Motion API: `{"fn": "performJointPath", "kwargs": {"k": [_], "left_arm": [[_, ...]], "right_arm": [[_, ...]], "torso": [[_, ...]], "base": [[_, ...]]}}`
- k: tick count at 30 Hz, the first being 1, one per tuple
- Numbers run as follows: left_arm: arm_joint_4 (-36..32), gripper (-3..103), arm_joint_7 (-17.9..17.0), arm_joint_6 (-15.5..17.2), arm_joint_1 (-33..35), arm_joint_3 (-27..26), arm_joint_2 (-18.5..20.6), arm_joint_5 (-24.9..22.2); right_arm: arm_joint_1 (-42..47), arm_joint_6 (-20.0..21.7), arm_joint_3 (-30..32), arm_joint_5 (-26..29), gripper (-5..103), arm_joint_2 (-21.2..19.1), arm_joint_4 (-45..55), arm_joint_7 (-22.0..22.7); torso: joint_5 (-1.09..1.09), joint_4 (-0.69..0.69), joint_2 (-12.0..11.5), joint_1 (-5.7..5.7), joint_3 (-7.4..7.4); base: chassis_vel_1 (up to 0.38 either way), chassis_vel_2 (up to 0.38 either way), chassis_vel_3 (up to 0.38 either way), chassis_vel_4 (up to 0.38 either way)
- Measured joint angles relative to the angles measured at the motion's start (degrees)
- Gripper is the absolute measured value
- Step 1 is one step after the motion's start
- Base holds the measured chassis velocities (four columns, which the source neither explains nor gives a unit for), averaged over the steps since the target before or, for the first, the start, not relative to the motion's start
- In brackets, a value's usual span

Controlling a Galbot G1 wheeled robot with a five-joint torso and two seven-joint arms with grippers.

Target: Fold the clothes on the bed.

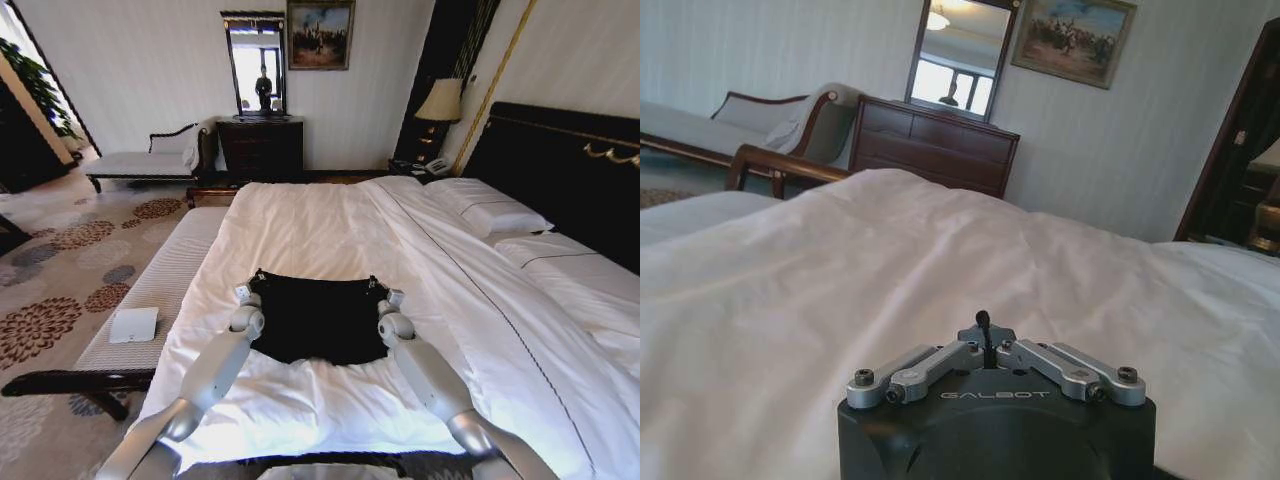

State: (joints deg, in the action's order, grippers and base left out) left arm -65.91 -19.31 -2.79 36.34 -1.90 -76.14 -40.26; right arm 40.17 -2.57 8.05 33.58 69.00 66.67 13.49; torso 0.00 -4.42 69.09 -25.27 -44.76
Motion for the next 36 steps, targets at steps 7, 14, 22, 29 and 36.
{"fn": "performJointPath", "kwargs": {"k": [7,14,22,29,36], "left_arm": [[4.1,1,0.5,-0.9,-1.8,-0.7,-2.3,0.5],[5.4,1,0.7,-2.5,-2.6,-2.0,-3.6,-0.7],[5.9,1,1.0,-2.7,-2.6,-2.9,-3.9,-2.7],[5.9,1,2.2,-3.8,-1.3,-3.1,-3.5,-2.7],[3.7,1,2.7,-7.1,1.3,-4.2,-3.7,-3.1]], "right_arm": [[-2.3,-2.5,-0.9,-2.9,1,1.2,-5.0,0.4],[-2.6,-3.7,-1.0,-5.0,1,2.0,-7.1,0.4],[-2.2,-4.3,-0.5,-5.4,1,2.2,-7.5,0.7],[-1.0,-6.5,0.1,-8.6,1,3.0,-8.3,0.8],[2.2,-9.8,1.8,-15.0,1,4.0,-6.6,1.1]], "torso": [[0.01,0.00,0.0,-0.01,0.00],[0.00,0.00,0.0,0.00,0.00],[0.00,0.00,0.0,-0.01,0.00],[0.00,0.00,0.0,0.00,0.00],[0.00,0.00,0.0,0.00,0.00]], "base": [[0.000,0.000,0.000,0.000],[0.000,0.000,0.000,0.000],[0.000,0.000,0.000,0.000],[0.000,0.000,0.000,0.000],[0.000,0.000,0.000,0.000]]}}
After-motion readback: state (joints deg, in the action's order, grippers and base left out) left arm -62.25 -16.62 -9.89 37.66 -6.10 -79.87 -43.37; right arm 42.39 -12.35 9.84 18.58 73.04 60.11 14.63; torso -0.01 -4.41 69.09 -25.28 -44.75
